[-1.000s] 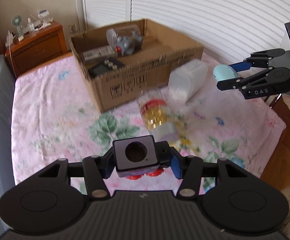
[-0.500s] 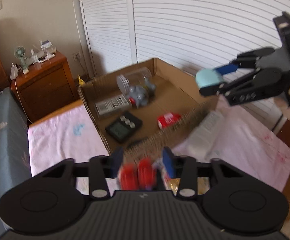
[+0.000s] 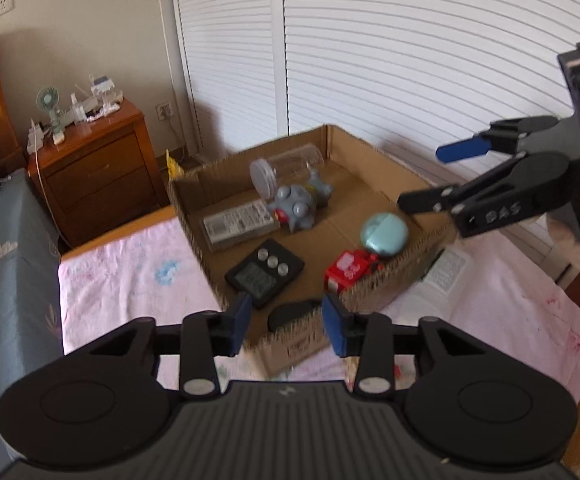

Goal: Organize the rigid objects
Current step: 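Drop the teal case into the box with right tool while left tool carries the car in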

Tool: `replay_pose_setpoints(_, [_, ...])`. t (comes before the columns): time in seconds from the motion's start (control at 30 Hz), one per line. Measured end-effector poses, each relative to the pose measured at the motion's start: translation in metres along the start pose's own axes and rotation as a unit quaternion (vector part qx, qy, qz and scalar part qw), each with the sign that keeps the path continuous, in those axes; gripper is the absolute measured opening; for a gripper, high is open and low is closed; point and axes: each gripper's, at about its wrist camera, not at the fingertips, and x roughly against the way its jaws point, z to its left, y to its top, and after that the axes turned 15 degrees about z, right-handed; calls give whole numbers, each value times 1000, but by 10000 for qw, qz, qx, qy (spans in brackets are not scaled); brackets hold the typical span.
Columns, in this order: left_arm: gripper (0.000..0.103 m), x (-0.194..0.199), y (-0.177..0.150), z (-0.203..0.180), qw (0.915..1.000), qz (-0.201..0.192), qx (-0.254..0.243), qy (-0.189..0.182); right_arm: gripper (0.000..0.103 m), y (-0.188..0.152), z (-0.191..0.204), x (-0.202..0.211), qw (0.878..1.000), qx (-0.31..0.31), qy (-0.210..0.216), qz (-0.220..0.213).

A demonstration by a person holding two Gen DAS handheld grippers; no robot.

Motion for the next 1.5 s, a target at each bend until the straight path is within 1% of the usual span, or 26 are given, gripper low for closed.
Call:
replay_pose_setpoints(0.03, [44, 0, -6, 0, 10000, 36, -7, 12, 92, -2, 2, 3, 10000, -3, 48, -25])
replay_pose_setpoints(0.07, [47, 0, -11, 0, 10000, 77, -23, 17, 92, -5, 4, 7, 10000, 2, 89, -38])
replay_pose_setpoints(0.13, [49, 0, -24, 1, 9998, 178, -70, -25, 93, -12, 9, 12, 9999, 54, 129, -54])
replay_pose_setpoints(0.23, [49, 2, -46, 1, 9992, 334, -133, -144, 94, -20, 15, 18, 9998, 136, 161, -55])
replay_pose_setpoints(0.33, [54, 1, -69, 0, 9978, 541, -251, -302, 94, -25, 17, 22, 9997, 188, 143, -27])
replay_pose_setpoints(0.43, [54, -12, -87, 0, 9958, 821, -313, -270, 94, -28, 19, 23, 9997, 205, 102, -4])
replay_pose_setpoints(0.5, [51, -22, -95, 3, 9941, 1014, -230, -315, 94, -30, 21, 24, 9998, 182, 112, -3])
replay_pose_setpoints(0.6, [50, -32, -101, 3, 9935, 1082, -181, -307, 94, -32, 22, 26, 9998, 172, 120, -5])
replay_pose_setpoints(0.73, [48, -37, -100, 1, 9941, 1006, -255, -299, 94, -35, 25, 31, 9998, 184, 80, -24])
replay_pose_setpoints(0.8, [37, -40, -99, -1, 9939, 1006, -324, -315, 94, -37, 25, 33, 9998, 181, 66, -33])
replay_pose_setpoints(0.87, [33, -42, -98, -1, 9935, 1041, -347, -318, 94, -39, 25, 35, 9998, 176, 56, -42])
replay_pose_setpoints(0.97, [27, -41, -97, 0, 9938, 991, -314, -391, 94, -42, 26, 37, 9998, 177, 61, -40])
replay_pose_setpoints(1.03, [27, -40, -96, 0, 9935, 1004, -298, -440, 94, -45, 27, 38, 9998, 185, 71, -23])
replay_pose_setpoints(1.27, [27, -28, -91, -1, 9945, 928, -332, -362, 94, -59, 34, 38, 9998, 177, 121, 31])
replay_pose_setpoints(1.4, [27, -8, -77, -2, 9961, 721, -411, -284, 94, -70, 40, 40, 9997, 187, 128, 43])
replay_pose_setpoints(1.5, [27, 7, -58, -3, 9972, 513, -478, -245, 94, -75, 43, 40, 9996, 187, 178, 61])
